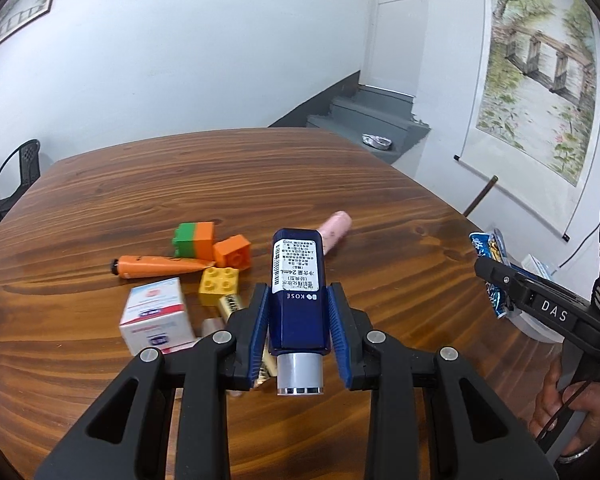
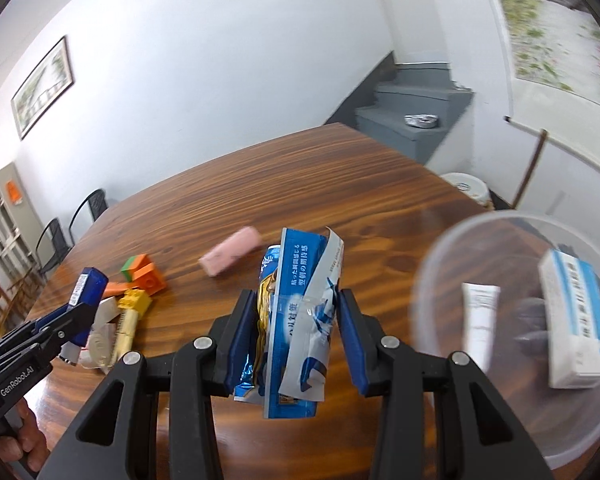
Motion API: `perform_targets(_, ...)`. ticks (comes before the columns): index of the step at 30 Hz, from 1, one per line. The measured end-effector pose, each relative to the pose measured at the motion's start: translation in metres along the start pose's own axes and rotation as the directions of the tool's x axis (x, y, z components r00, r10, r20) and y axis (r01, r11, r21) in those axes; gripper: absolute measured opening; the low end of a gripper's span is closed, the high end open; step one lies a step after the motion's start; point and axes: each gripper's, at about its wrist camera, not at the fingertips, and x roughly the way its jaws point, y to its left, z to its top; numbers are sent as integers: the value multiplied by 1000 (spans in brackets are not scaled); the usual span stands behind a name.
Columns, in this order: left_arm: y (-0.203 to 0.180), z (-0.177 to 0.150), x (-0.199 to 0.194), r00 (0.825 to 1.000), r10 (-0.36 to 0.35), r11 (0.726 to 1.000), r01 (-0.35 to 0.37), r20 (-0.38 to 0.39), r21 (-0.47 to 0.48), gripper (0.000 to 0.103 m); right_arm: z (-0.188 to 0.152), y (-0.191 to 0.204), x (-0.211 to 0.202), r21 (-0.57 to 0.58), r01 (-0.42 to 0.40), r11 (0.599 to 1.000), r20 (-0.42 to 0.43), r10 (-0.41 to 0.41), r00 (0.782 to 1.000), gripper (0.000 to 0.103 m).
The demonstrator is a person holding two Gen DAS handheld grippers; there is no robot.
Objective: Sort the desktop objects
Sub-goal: 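Carry the snack packets into the bowl with the right tool and release them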
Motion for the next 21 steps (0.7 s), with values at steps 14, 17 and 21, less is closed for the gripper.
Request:
perform_targets(14, -47, 0, 10, 998, -53, 996, 55, -32, 72, 32, -1, -79, -16, 90, 131, 987, -18, -130, 991, 45)
perform_targets(17, -56, 0, 10, 997, -66, 994, 68, -34, 85, 32, -2, -85, -16, 76, 148, 986, -29, -146, 989, 45)
perform_targets(21, -68, 1, 11, 996, -79, 992, 82, -35, 98, 32, -3, -95, -15, 75, 150, 986, -72, -145, 987, 45)
